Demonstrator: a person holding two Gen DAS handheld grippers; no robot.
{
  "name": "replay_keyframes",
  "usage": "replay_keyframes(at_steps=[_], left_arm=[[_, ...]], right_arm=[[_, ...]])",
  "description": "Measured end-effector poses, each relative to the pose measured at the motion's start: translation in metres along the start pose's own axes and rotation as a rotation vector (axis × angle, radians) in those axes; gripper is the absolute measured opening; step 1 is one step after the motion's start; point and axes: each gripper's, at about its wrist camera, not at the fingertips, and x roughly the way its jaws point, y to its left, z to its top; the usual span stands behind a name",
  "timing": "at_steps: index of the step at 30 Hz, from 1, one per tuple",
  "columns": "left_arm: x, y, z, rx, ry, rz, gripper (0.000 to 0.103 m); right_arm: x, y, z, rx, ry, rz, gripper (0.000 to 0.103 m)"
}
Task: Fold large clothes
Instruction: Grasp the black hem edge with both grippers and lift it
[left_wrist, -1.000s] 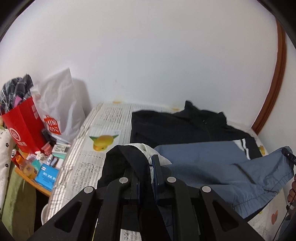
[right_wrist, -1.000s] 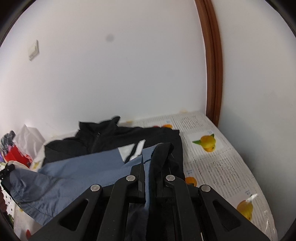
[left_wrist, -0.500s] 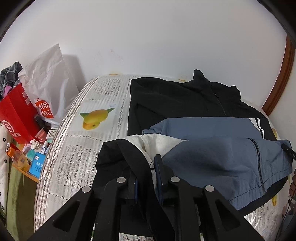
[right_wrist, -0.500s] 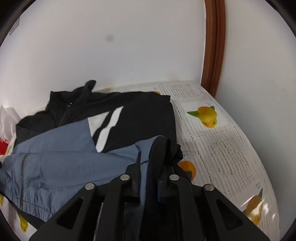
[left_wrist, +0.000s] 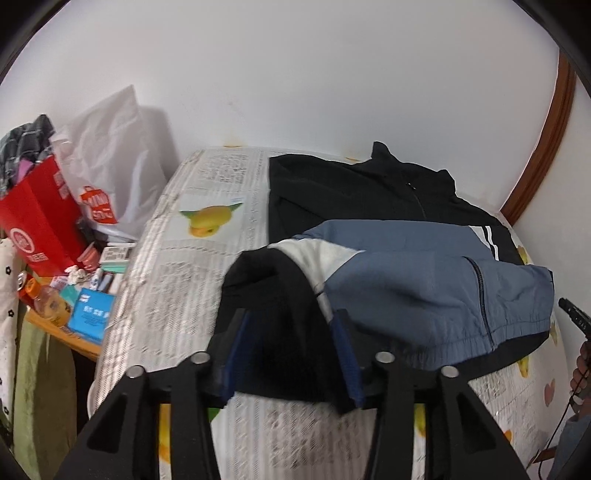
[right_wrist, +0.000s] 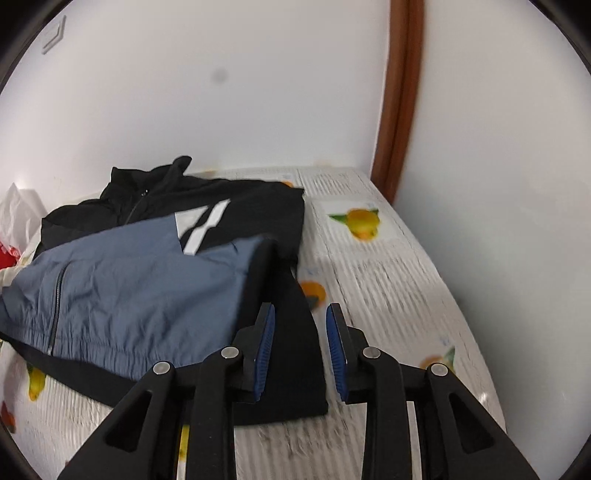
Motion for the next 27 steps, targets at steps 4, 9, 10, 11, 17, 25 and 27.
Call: replay_keyframes(at_steps=[4, 9, 10, 11, 17, 25, 27], left_arm=[[-0.002, 0.018, -0.015, -0.022, 0.009, 0.026, 0.051], [0.014, 0.034, -0.031, -0.056, 0.065, 0.017, 0.053], [0.018, 0.035, -0.032, -0.059, 0.073, 0.02, 0.053], [0.022, 0.036, -0.033, -0.061, 0.076, 0.021, 0.053], [0.045, 0.036, -0.032, -0.059, 0.095, 0.015, 0.052], [0.051, 0.042, -0.034, -0.114, 0.081, -0.007, 0.01], [0.045, 0.04, -0.035, -0.1, 0.071, 0.002, 0.007]], right_arm=[[0.008, -0.011, -0.019, 0.05, 0.061, 0.054, 0.038], [0.026, -0.011, -0.039, 0.074, 0.129, 0.09, 0.041], [0.028, -0.012, -0.04, 0.081, 0.131, 0.096, 0.041], [0.03, -0.012, -0.041, 0.086, 0.13, 0.101, 0.041], [0.046, -0.013, -0.038, 0.103, 0.145, 0.112, 0.041], [0.048, -0.008, -0.039, 0.05, 0.142, 0.121, 0.011], [0.045, -0.009, -0.039, 0.053, 0.139, 0.131, 0.008]])
